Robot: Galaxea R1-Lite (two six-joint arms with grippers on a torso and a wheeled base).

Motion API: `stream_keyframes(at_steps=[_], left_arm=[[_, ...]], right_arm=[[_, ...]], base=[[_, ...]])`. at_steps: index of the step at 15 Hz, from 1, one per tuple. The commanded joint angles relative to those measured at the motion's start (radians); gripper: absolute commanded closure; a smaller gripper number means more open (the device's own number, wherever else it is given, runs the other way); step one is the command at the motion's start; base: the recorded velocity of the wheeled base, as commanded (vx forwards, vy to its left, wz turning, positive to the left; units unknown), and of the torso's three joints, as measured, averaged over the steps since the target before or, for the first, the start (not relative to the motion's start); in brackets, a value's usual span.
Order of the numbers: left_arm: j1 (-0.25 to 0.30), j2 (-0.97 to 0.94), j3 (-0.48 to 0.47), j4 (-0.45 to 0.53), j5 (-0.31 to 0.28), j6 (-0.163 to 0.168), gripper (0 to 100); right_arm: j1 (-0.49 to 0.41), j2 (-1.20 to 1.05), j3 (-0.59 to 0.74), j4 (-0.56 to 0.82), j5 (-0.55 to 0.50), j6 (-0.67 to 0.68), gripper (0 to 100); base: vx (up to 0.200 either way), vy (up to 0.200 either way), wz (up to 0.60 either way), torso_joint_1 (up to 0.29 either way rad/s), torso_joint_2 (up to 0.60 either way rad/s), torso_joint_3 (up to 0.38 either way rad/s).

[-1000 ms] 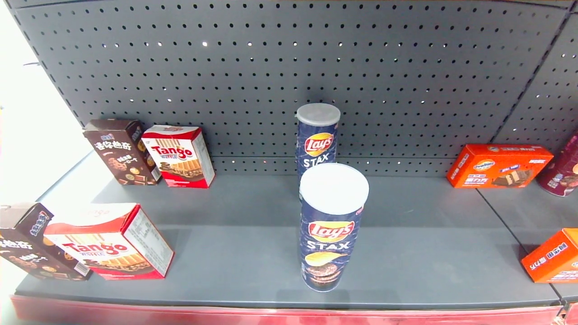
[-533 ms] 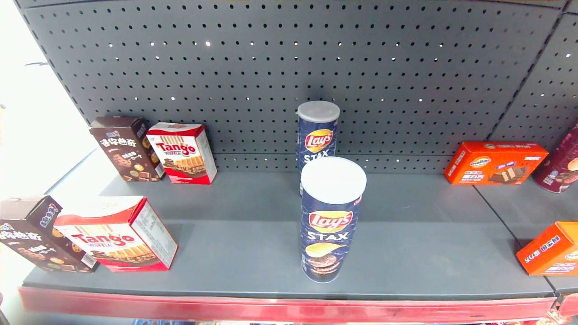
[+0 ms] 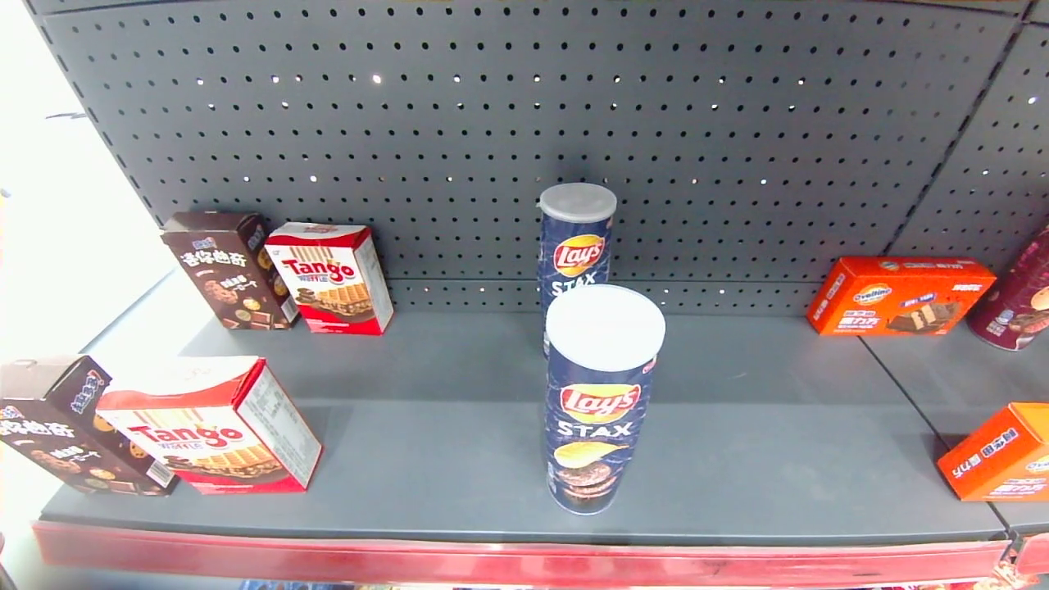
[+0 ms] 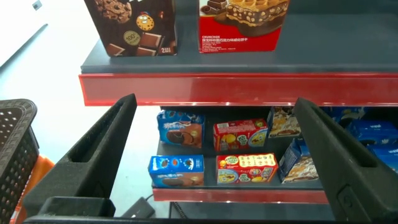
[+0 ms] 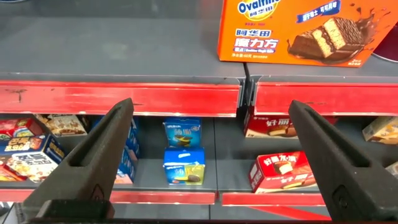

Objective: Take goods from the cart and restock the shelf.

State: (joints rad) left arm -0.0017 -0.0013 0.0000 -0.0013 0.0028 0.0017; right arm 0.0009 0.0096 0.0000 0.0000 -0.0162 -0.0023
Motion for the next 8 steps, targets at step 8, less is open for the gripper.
stream_keyframes(at_steps=[8], left_arm=[[0.000, 0.001, 0.000, 0.000, 0.000, 0.000, 0]], right_arm=[[0.001, 0.001, 0.000, 0.000, 0.001, -0.004, 0]], base=[[0.000, 0.000, 0.00, 0.000, 0.00, 0.000]])
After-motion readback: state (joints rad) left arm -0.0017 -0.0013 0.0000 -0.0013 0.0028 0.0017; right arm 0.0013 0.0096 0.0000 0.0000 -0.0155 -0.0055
